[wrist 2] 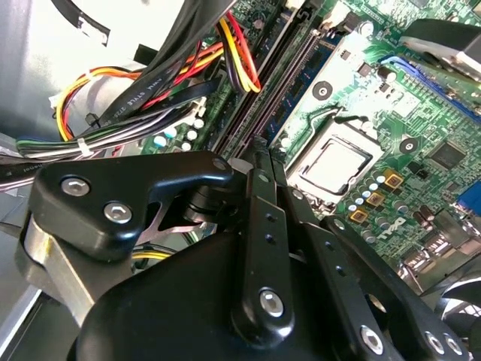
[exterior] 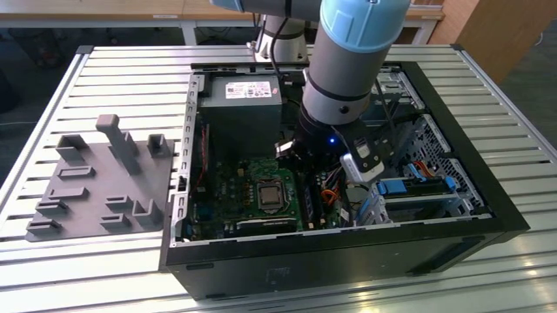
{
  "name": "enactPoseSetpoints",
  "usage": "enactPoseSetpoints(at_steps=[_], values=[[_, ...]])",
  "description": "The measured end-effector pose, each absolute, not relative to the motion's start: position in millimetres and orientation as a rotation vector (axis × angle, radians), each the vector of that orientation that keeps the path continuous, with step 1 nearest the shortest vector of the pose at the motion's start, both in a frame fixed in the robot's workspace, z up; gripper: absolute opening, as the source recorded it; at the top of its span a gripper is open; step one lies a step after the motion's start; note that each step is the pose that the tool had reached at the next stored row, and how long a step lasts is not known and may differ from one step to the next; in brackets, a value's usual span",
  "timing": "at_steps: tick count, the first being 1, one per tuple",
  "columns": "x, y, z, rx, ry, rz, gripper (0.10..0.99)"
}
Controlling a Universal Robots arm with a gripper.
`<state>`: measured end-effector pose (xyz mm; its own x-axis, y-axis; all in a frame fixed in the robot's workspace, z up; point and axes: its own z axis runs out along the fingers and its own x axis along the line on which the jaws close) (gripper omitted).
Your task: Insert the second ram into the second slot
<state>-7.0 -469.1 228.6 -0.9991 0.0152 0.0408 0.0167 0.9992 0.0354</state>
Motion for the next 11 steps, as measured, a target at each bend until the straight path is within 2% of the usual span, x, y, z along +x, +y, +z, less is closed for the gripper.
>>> enactPoseSetpoints(at_steps=[11], values=[[-7.0,-469.3,226.7,-0.026,-3.1,-0.055,0.118]])
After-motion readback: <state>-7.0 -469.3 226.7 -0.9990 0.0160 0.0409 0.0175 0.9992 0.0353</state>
